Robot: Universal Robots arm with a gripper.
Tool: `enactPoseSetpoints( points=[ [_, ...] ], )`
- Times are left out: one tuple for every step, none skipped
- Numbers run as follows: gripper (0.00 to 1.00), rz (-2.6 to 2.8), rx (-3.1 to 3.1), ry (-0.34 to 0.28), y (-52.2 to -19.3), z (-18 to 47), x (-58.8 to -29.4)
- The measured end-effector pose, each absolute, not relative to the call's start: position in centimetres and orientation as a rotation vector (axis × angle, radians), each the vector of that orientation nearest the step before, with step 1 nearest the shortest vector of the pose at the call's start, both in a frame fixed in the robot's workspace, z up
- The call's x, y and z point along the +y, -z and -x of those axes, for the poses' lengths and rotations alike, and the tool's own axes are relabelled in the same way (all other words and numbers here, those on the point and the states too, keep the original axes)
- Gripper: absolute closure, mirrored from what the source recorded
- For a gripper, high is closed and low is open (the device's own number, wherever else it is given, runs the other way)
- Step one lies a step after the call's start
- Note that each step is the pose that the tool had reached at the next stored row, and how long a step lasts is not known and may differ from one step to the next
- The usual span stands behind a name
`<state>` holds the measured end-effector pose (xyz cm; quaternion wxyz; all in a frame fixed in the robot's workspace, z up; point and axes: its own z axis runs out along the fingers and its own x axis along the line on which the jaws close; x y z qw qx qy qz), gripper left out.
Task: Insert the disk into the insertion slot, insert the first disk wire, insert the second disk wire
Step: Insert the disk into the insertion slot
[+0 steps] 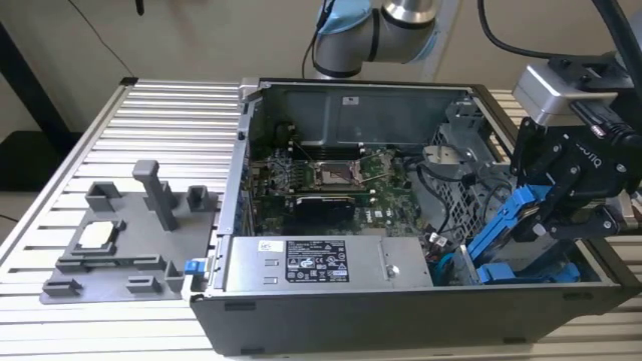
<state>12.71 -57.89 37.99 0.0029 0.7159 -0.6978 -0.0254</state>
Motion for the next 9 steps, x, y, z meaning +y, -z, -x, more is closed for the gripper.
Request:
enactPoseSetpoints(
  points=[
    [0.68, -2.245, -2.188, 0.080, -37.98, -12.66, -57.89],
    [0.68, -2.245, -2.188, 0.080, -37.96, -12.57, -57.88],
    [0.68, -2.244, -2.188, 0.080, -37.94, -12.45, -57.88],
    [0.68, -2.244, -2.189, 0.080, -37.91, -12.37, -57.86],
    [0.68, -2.244, -2.190, 0.081, -37.83, -12.30, -57.85],
    [0.68, -2.243, -2.190, 0.081, -37.74, -12.26, -57.84],
    [0.68, -2.242, -2.190, 0.082, -37.64, -12.23, -57.83],
    [0.68, -2.241, -2.190, 0.083, -37.52, -12.22, -57.80],
    [0.68, -2.240, -2.190, 0.084, -37.38, -12.22, -57.77]
  ],
)
